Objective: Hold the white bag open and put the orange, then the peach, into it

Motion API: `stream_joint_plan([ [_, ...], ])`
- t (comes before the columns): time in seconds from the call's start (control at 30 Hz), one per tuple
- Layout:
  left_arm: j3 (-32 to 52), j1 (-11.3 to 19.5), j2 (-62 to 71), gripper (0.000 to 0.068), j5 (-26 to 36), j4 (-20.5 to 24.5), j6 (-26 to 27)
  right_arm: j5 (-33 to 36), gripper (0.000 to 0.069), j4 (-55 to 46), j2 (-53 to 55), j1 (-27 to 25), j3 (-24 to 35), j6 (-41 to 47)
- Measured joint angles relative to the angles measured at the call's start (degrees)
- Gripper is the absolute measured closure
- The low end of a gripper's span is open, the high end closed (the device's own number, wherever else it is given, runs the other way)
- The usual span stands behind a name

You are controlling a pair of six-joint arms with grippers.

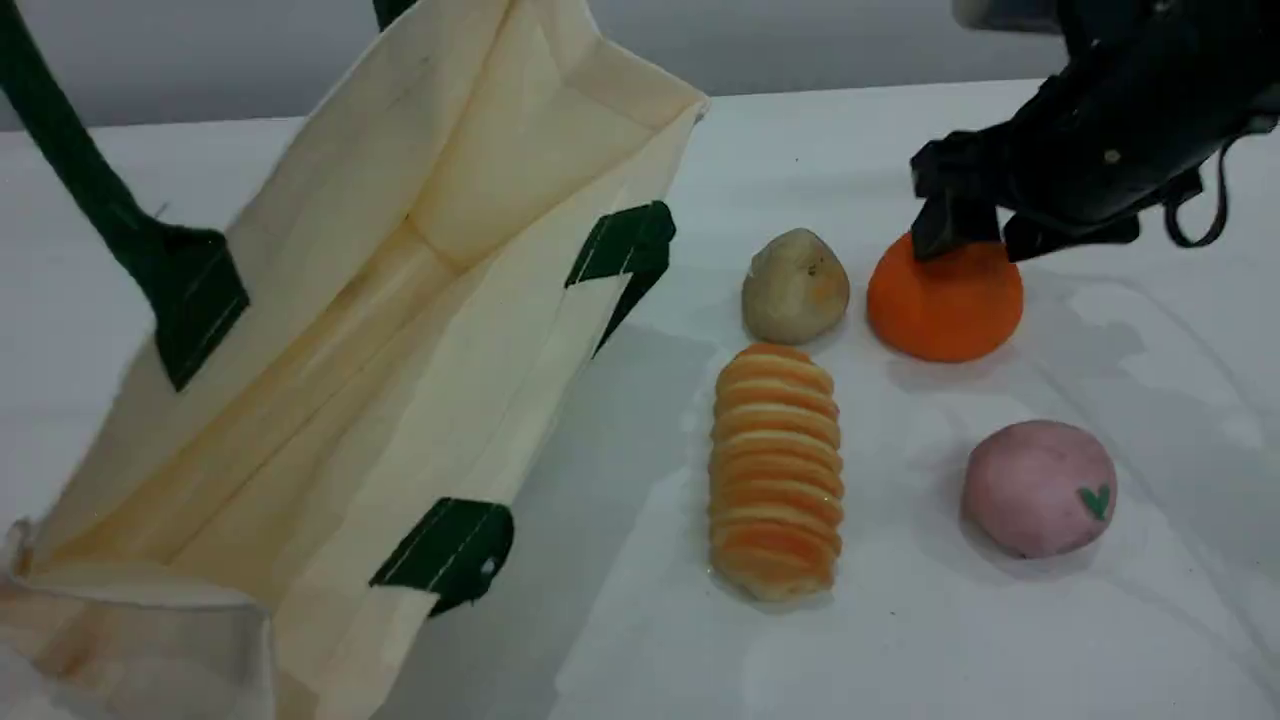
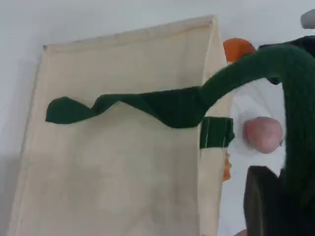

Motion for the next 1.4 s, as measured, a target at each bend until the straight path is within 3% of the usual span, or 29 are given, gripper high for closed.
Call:
stream_joint_plan([
  [0.23,0.00,0.00,0.00,0.0619,0.06,0.00,0.00,1.04,0.0258,0.00,1.75,0.00,-1.99,0.00],
  [0.33,0.00,0.00,0.00,0.0619,0.18,0.00,0.00,1.04,0.0363,0.00,1.77,0.00,-1.99,0.00],
  [0.47,0.00,0.00,0.00,0.0619,0.18,0.00,0.00,1.04,0.0596,0.06,1.90,0.00,-1.99,0.00],
  [0.53,0.00,0.00,0.05,0.0619,0.18,0.00,0.23,1.04,0.0643,0.06,1.90,0.00,-1.99,0.00],
  [0.93,0.00,0.00,0.66,0.0619,-0.64,-0.27,2.74,2.08,0.0663,0.00,-12.70,-0.07,3.86,0.00],
  [1.2,-1.93,0.00,3.14,0.0619,-2.64,-2.13,4.21,12.24,0.0663,-0.86,-26.92,-0.02,6.70,0.00],
  [1.4,-7.61,0.00,6.77,0.0619,-1.95,-3.52,4.21,18.72,0.0663,-4.92,-30.70,-0.02,6.70,2.29],
])
